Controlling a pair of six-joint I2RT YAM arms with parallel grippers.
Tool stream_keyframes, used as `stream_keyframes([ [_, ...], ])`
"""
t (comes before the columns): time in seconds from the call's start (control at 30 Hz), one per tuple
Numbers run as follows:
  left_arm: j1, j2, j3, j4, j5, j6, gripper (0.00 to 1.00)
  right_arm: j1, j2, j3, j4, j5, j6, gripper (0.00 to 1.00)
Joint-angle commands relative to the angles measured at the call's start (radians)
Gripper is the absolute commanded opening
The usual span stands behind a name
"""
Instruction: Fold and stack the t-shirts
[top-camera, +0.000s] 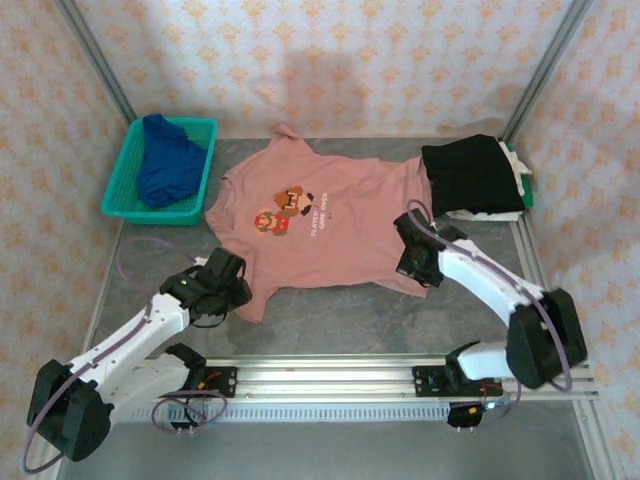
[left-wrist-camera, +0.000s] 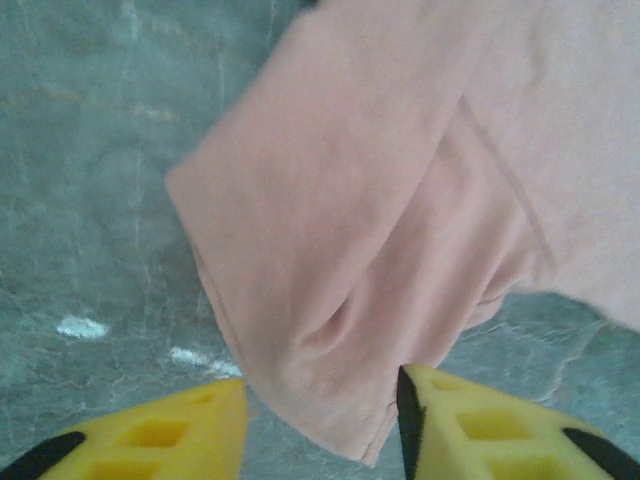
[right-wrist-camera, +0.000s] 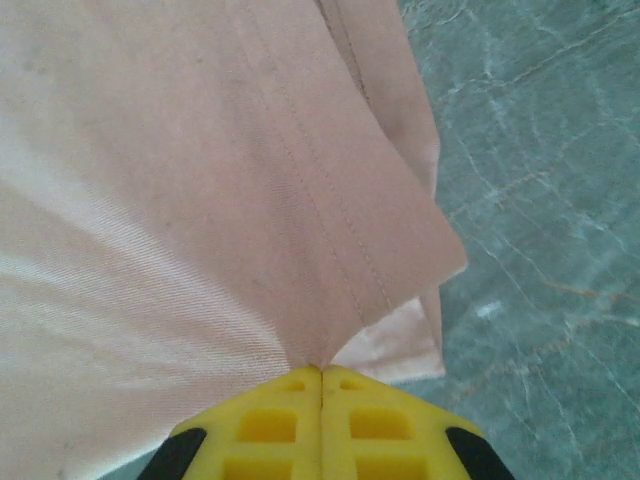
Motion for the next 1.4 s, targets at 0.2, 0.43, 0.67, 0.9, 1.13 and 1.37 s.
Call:
stream_keyframes([
  [0.2,0.156,0.307,0.136,0.078,-0.057,0.14,0.54,0.023,-0.236,-0.155,-0.2,0.03,0.188,0.0],
  [0.43,0.176,0.488,0.11,0.153,-0.045,0.164,0.42,0.026,-0.244,-0.198,-0.091,-0.019,0.185,0.3],
  [0.67,0.17,0.343,0.017,0.12,0.009,0.094,0.0,0.026,-0.029,-0.03,0.02,-0.027,0.067,0.49],
  [0.9,0.101,-0.179,-0.034,-0.214,-0.058,-0.126,0.0,0.026,0.187,0.143,0.058,0.018,-0.03,0.51],
  [1.13,0.0,-0.566,-0.122,-0.343,-0.041,-0.374,0.0,0.023,0.338,0.216,0.107,-0.003,-0.08,0.51],
  [1.37,-0.023,-0.507,-0.065,-0.294,-0.098,-0.319,0.31,0.023,0.421,0.184,0.123,-0.006,-0.064,0.51],
])
